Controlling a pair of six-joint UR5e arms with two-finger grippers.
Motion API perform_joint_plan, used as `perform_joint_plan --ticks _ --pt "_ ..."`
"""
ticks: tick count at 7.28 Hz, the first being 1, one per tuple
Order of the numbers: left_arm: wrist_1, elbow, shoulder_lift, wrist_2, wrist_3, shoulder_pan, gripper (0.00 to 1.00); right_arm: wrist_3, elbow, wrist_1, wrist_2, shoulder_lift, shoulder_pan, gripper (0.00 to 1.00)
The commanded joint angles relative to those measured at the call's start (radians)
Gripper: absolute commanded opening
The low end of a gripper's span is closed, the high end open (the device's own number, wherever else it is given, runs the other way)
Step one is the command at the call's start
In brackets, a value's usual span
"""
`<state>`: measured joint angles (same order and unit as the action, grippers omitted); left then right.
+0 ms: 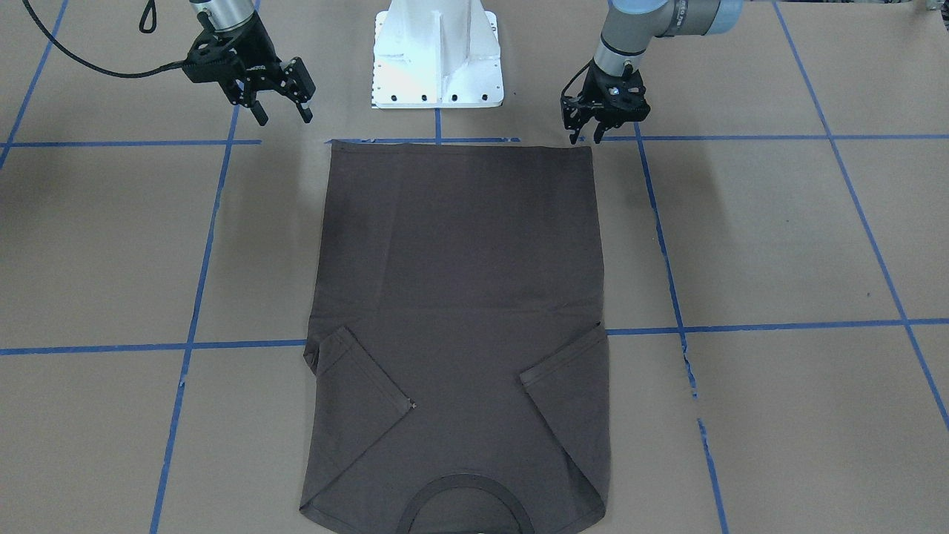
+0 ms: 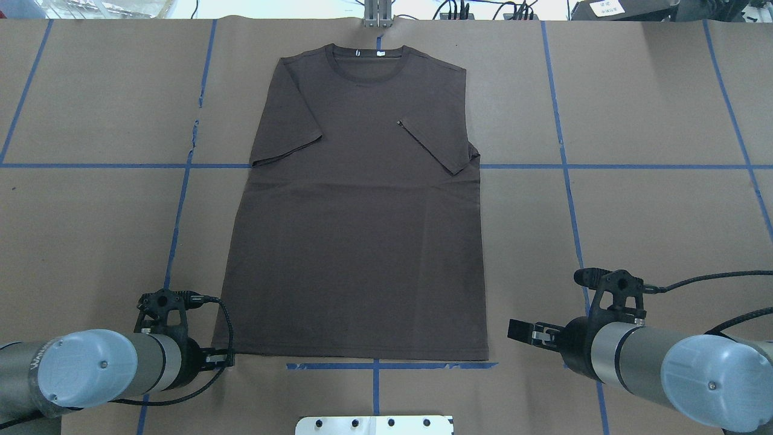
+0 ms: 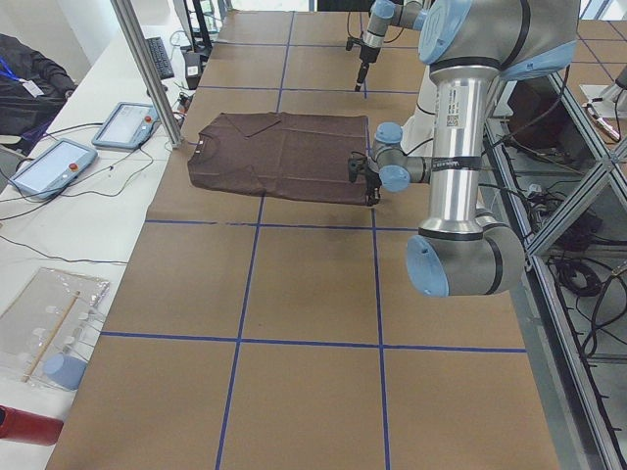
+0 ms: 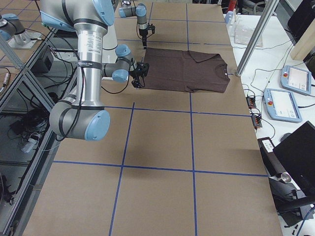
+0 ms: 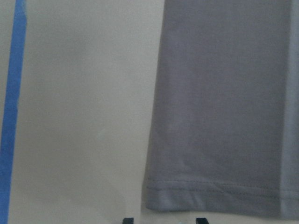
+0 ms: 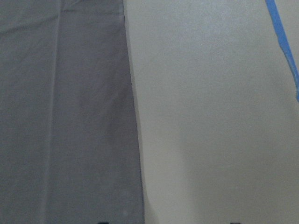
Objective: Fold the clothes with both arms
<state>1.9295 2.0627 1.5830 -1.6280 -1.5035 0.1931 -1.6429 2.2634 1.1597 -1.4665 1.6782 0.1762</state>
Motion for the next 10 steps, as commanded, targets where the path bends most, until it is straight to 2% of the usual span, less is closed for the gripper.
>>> perform_joint_plan --ticks 1,10 --pt "0.002 -0.003 0.002 0.000 -0.001 0.002 0.53 0.000 0.002 0.000 0.000 0.000 0.000 0.90" --pt "0.020 -0.029 0.017 0.002 0.020 0.032 0.48 0.000 0.010 0.000 0.002 0.000 0.002 0.90"
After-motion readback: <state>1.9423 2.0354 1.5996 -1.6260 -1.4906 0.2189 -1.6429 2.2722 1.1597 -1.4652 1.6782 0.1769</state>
